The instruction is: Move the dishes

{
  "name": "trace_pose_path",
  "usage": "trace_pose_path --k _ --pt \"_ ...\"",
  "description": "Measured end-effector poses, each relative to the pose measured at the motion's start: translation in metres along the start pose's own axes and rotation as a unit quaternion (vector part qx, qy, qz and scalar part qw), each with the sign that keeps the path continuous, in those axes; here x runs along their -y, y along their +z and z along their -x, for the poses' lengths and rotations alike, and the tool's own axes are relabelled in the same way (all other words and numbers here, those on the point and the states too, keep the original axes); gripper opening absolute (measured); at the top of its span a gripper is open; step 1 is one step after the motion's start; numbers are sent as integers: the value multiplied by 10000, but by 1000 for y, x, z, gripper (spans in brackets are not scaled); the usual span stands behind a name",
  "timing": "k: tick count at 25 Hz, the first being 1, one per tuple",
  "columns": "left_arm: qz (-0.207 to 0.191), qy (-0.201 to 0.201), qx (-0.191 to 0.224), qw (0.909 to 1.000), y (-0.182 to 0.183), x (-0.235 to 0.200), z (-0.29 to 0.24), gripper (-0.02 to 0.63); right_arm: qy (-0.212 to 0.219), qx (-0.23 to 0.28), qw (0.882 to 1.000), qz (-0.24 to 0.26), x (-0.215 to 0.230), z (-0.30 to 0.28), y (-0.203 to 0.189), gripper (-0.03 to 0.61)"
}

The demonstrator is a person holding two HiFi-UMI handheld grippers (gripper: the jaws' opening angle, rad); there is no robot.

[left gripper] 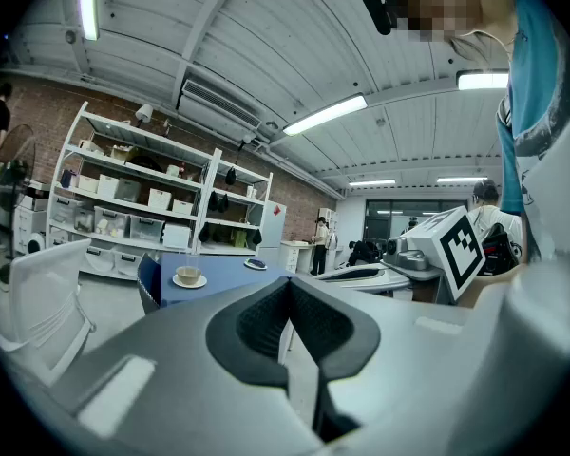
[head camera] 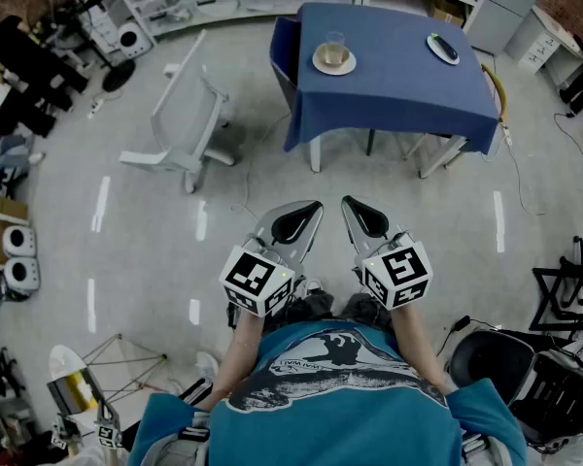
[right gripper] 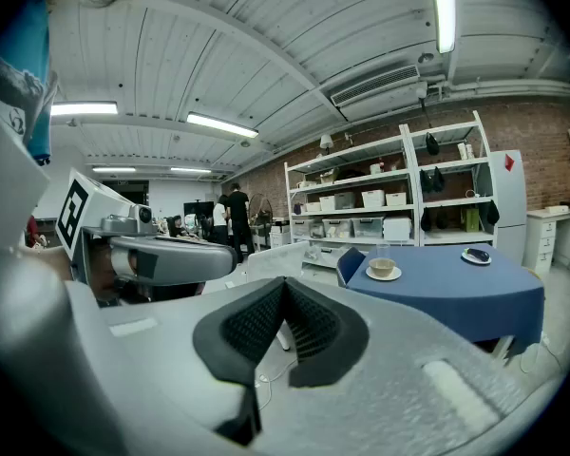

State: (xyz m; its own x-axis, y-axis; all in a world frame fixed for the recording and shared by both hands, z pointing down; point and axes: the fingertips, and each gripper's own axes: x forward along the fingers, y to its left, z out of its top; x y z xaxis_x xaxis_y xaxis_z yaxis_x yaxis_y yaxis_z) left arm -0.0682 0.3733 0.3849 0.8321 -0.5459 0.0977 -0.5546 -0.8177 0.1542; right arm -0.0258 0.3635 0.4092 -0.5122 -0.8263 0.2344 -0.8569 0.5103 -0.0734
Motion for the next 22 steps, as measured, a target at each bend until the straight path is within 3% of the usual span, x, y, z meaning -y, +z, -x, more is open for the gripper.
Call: trace_pose_path --k 10,22 --pt "-28 -88 -63 9999 -5 -7 -2 14 113 77 9998 -153 -7 -5 -2 2" --pt "181 -65 -300 9994 -19 -28 -37 14 252 -99 9988 -420 27 -30 -14 2"
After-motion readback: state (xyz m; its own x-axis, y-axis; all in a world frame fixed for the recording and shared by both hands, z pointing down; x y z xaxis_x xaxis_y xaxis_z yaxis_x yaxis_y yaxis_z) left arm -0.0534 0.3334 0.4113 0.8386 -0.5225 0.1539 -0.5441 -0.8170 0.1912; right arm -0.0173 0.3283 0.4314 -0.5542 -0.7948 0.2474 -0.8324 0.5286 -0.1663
